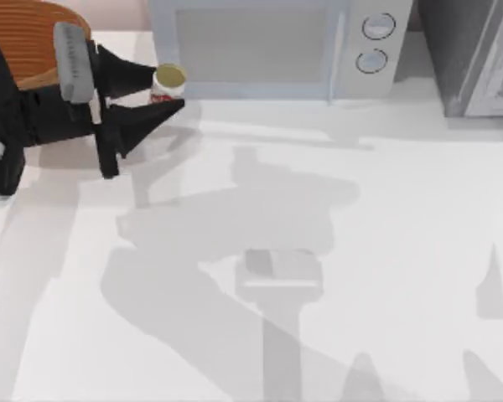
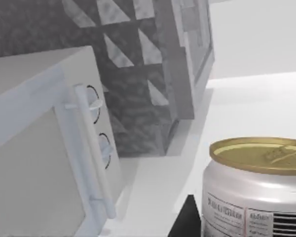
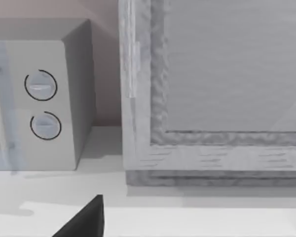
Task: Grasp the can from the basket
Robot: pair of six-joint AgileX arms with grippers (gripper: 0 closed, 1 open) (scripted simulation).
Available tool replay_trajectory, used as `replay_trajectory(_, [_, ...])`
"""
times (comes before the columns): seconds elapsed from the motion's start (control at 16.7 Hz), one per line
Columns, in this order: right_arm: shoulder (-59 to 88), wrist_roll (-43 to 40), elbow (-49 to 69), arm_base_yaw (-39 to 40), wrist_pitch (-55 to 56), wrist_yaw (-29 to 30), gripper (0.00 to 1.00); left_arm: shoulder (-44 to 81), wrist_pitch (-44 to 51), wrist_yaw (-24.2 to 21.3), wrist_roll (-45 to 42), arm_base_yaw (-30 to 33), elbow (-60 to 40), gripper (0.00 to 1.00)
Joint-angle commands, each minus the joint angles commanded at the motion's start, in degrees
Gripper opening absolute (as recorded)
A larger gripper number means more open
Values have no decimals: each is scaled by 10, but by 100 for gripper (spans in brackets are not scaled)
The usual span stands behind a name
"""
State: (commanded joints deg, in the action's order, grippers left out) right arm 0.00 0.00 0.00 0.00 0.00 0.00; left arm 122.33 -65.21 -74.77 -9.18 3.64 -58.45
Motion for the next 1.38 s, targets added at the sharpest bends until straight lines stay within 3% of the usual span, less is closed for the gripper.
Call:
replay_trajectory(0.54, [0,0,0,0,0,0,100,190,-30,-124,-17,10,-52,0])
replay_trajectory(1.02, [0,0,0,0,0,0,100,202,-26,-132,-18,11,-52,0])
replay_trajectory(1.38, [0,0,0,0,0,0,100,202,-26,-132,-18,11,-52,45])
